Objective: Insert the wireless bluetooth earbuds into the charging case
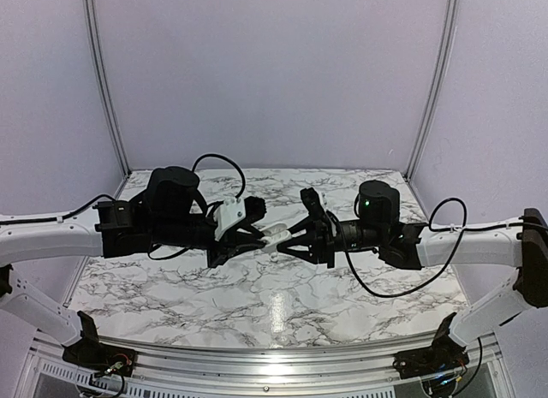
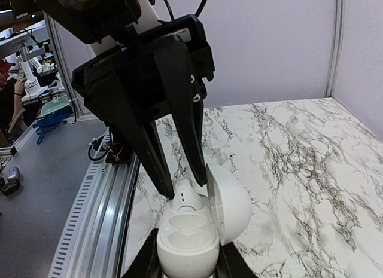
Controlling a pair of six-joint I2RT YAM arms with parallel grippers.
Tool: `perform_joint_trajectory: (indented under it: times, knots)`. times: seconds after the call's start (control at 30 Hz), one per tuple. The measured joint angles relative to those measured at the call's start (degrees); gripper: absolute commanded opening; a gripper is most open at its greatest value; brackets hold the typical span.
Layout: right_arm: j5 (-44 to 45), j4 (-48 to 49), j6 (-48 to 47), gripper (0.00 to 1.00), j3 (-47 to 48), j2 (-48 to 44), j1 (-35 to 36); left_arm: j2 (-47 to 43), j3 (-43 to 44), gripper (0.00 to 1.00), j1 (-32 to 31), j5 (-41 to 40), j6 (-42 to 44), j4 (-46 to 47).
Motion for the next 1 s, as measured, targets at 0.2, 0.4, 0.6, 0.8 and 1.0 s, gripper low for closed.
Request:
perform_joint_trajectory:
  times: [0.2,0.4,0.6,0.8,1.0]
  knots:
    - [0.11,-0.50,-0.09,0.00,0.00,0.11,0.22,0.74,0.00,0.06,-0.31,-0.70,0.37,-0.09]
    - [0.09,-1.33,-0.72,0.00,0.02,0.13,0.26,0.98,0.09,0.02,-0.37,-0.26,0.35,-0.55]
    - [0.02,-3.19,-1.64,0.00,0.02,0.13,0.26,2.25,0.83,0.00,-0.37,0.59,0.39,-2.12]
    - [-0.07,-5.35,-2.71,0.00,0.02,0.13,0.26,4.24,2.29,0.00,-0.35,1.68,0.39,-4.13]
    - [-0.17,-6.60,-2.86,0.00,-0.02,0.11,0.26,5.20,2.49,0.00,-0.37,2.54,0.39,-4.57]
